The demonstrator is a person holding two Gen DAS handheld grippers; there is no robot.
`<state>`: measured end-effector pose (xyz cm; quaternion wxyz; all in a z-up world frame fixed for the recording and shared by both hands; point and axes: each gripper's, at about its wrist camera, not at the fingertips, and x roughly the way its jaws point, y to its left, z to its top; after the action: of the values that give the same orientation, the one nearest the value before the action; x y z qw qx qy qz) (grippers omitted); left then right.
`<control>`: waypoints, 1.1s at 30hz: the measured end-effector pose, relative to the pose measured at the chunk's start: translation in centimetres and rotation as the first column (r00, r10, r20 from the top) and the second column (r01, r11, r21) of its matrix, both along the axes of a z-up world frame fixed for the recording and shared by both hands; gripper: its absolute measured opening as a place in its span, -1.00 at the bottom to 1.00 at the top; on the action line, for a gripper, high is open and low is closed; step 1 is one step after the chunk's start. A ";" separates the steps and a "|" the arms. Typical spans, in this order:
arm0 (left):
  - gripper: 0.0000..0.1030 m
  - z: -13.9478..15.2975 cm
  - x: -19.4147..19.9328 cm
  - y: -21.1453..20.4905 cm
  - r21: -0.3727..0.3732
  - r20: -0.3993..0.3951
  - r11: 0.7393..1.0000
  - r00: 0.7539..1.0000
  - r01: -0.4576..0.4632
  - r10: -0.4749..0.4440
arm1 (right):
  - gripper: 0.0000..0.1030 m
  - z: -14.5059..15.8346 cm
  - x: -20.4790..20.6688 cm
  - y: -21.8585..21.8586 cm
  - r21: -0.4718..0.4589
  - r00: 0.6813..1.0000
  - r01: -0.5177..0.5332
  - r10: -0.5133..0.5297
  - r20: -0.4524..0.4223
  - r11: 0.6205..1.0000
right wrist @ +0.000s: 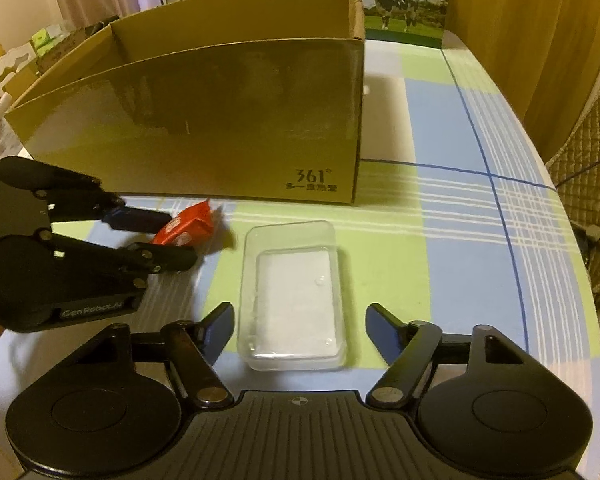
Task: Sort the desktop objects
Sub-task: 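Grasp the red candy packet with the left tool while the right tool grasps the clear tray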
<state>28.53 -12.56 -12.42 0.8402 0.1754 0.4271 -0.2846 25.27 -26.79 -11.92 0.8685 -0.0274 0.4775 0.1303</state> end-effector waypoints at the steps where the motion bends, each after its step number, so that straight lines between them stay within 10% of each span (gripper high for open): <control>1: -0.54 0.2 -0.2 0.3 0.003 -0.009 1.000 1.000 -0.015 0.015 | 0.12 -0.1 0.0 0.1 -0.004 1.000 -0.002 0.002 -0.001 1.000; 19: -0.54 1.2 -8.8 8.1 0.104 -0.009 0.983 0.989 -0.148 0.150 | 0.02 0.9 -2.3 5.9 0.009 0.987 -0.160 0.160 -0.004 0.987; 33: -0.23 1.0 -7.4 10.4 0.018 -0.064 0.977 0.975 -0.214 0.215 | 0.09 -0.4 -2.2 8.2 -0.027 0.981 -0.193 0.194 0.004 0.981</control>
<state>21.15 -2.17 -11.40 0.8505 0.1235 0.4723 -0.1956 23.09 -18.62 -12.37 0.8528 -0.0858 0.4714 0.2077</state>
